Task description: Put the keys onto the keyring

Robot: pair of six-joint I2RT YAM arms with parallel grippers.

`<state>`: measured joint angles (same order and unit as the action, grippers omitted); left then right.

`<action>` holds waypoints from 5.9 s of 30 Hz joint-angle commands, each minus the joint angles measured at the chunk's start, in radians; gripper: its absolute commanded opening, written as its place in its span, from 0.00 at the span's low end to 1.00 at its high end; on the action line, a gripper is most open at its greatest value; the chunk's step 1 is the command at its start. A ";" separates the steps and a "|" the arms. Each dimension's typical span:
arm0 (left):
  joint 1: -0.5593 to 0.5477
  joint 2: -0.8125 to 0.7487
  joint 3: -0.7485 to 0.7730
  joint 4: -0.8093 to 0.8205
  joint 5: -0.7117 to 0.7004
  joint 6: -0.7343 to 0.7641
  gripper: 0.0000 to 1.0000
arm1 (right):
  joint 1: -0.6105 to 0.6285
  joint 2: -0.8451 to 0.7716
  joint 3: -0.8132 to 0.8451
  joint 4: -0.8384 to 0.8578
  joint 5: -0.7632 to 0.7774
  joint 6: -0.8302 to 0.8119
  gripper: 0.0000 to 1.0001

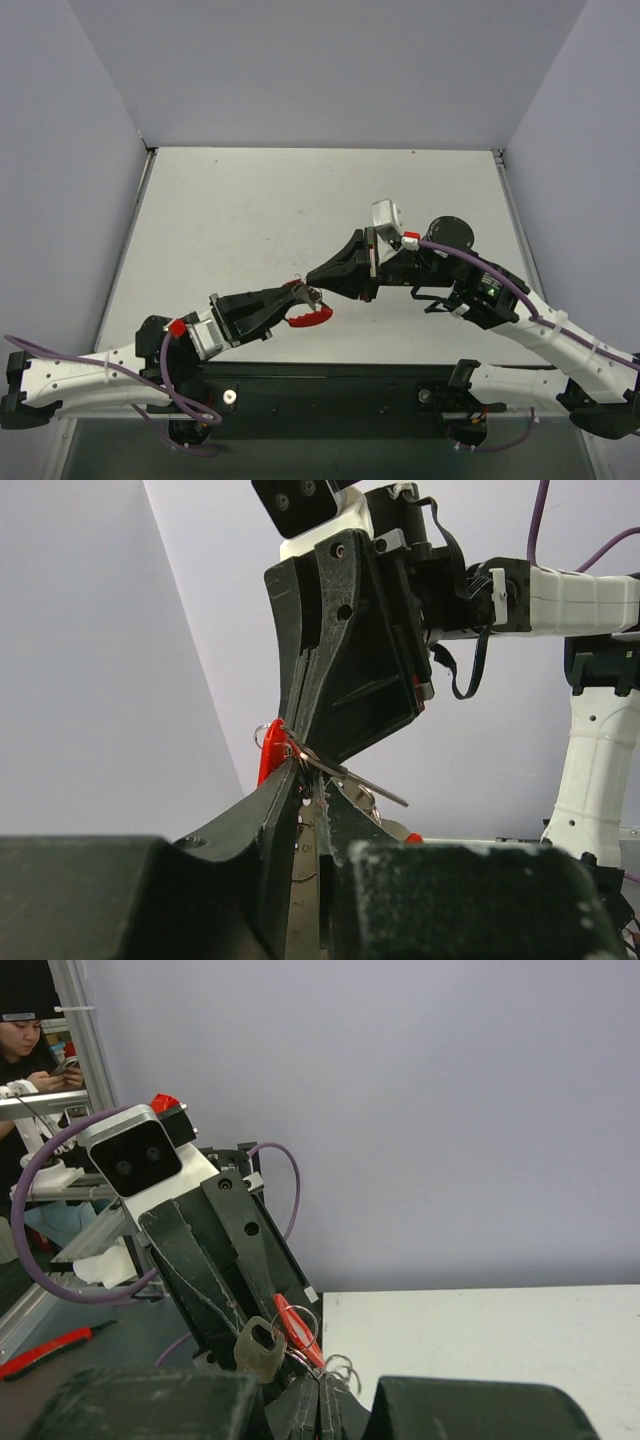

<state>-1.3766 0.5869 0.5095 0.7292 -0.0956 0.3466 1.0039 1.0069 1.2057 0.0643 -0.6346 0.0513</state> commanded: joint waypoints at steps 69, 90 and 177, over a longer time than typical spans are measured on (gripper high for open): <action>-0.006 -0.076 0.021 -0.113 0.085 -0.060 0.00 | 0.001 -0.007 0.017 -0.001 -0.096 -0.087 0.33; -0.007 -0.107 0.021 -0.119 0.096 -0.063 0.00 | 0.001 -0.021 0.012 -0.038 -0.209 -0.142 0.28; 0.227 0.358 0.962 -1.424 0.012 -0.813 0.65 | 0.001 -0.083 -0.037 -0.115 0.079 -0.212 0.00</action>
<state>-1.2476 0.9253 1.4631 -0.6384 -0.2649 -0.4034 1.0031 0.9546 1.1484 -0.1013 -0.5613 -0.1432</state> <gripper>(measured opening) 0.667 0.026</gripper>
